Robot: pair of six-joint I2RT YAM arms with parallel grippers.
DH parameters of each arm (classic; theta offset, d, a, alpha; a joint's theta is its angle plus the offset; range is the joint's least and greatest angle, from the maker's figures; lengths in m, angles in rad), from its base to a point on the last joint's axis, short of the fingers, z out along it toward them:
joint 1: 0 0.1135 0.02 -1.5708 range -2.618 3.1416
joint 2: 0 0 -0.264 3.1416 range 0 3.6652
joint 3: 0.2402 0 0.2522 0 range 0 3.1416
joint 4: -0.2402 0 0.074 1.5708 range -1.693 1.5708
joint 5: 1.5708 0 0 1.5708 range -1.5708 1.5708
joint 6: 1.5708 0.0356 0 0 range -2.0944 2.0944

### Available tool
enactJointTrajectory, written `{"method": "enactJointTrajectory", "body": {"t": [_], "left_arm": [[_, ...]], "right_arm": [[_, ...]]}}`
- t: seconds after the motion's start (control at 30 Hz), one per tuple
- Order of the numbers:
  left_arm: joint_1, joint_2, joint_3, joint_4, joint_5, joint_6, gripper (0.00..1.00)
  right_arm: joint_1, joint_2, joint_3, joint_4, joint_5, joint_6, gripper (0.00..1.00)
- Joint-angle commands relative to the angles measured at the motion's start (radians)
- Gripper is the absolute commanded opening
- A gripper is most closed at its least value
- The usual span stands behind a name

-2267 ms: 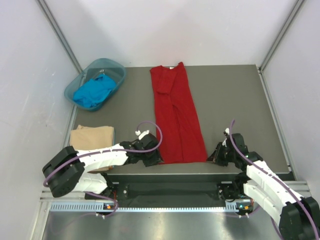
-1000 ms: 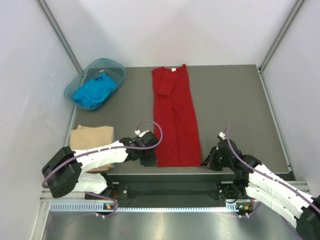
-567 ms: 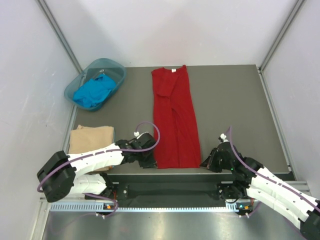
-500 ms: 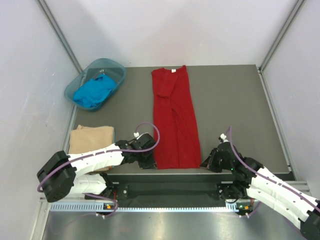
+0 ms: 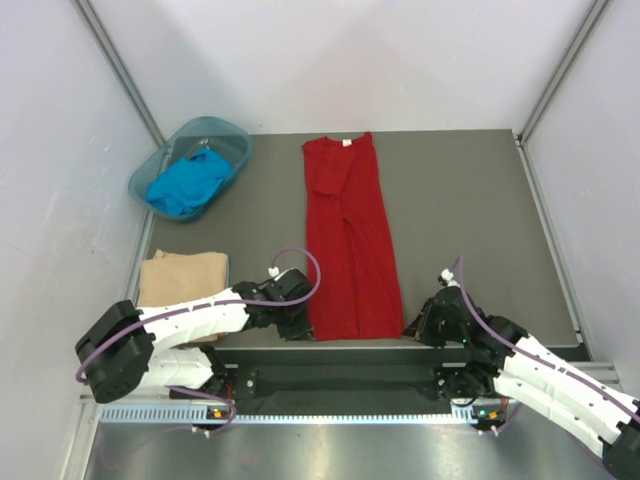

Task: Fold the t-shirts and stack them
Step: Fold the tshirt

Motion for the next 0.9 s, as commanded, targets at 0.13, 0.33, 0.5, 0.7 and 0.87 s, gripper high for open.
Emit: {"method": "enactJointTrajectory", "body": {"t": [0.13,0.33,0.5,0.7,0.87], "left_arm": [[0.019,0.042,0.036,0.048,0.035,0.026,0.00],[0.150,0.068,0.085,0.099,0.097,0.089,0.00],[0.243,0.176,0.219,0.048,0.109,0.187,0.00],[0.363,0.340,0.426,-0.028,0.097,0.290,0.00],[0.455,0.472,0.625,-0.091,0.071,0.360,0.00]], "right_arm": [[0.019,0.103,0.075,0.048,0.049,-0.072,0.00],[0.018,0.282,0.193,0.103,0.090,-0.165,0.00],[-0.004,0.443,0.360,0.123,0.112,-0.274,0.00],[-0.120,0.655,0.546,0.152,0.081,-0.426,0.00],[-0.248,0.877,0.747,0.154,0.008,-0.555,0.00]]}}
